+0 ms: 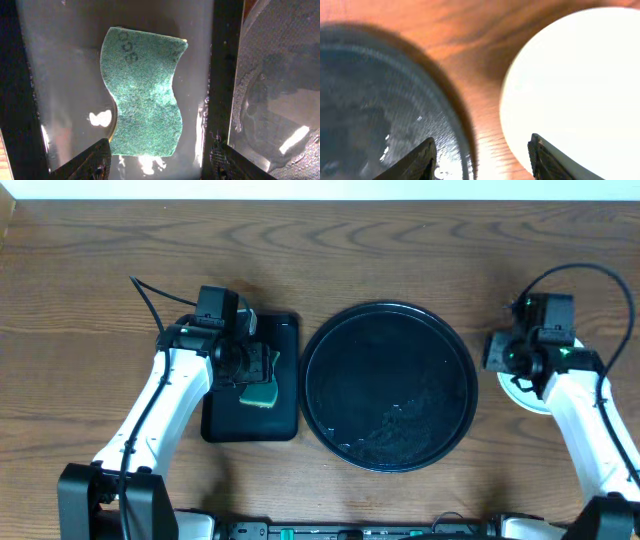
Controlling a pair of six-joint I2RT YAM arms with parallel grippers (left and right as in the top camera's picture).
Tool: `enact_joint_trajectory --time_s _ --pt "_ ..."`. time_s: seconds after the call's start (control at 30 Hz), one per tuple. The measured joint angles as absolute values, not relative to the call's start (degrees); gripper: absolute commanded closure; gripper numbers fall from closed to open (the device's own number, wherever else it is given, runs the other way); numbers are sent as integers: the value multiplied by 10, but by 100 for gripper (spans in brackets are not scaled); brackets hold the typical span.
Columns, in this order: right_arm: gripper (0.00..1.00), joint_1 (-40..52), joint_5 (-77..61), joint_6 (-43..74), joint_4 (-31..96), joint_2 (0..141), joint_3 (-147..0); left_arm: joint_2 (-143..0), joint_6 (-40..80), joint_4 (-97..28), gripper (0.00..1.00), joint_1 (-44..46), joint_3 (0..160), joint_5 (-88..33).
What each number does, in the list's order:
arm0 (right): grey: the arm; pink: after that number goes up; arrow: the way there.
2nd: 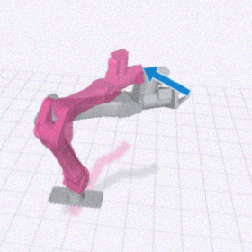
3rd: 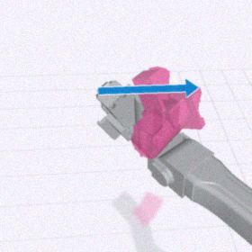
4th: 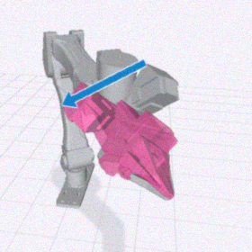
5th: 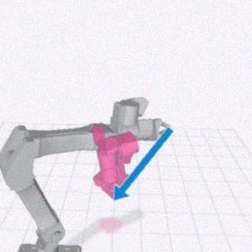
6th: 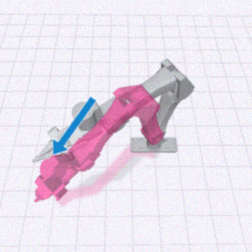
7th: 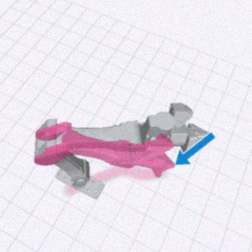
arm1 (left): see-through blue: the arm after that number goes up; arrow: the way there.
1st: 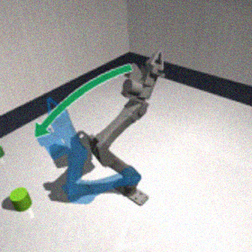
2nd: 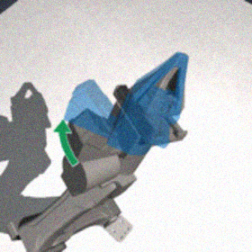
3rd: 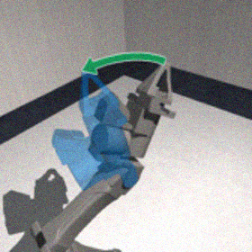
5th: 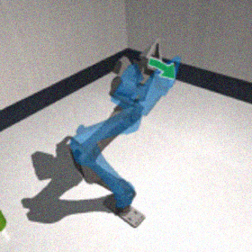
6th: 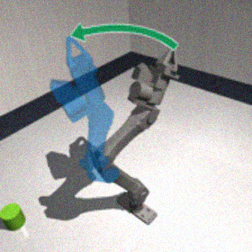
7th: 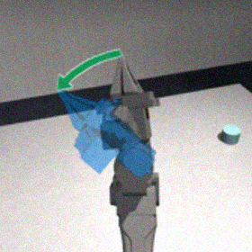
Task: Clean dirty plates on tray and stack at the side
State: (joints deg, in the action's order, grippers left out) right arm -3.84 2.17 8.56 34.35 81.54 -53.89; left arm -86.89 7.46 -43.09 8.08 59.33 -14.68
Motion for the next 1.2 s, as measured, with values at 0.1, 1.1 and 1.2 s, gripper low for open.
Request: enact_joint_trajectory --time_s 0.1,1.1,1.2 --pt "42 -39 62 86 345 828 -539 -869 75 -431 35 81 593 -147" --pt "44 -41 -109 74 340 931 -538 -869 75 -427 34 81 593 -147" --pt "40 -39 -106 73 340 871 -540 -869 74 -409 28 81 593 -146"
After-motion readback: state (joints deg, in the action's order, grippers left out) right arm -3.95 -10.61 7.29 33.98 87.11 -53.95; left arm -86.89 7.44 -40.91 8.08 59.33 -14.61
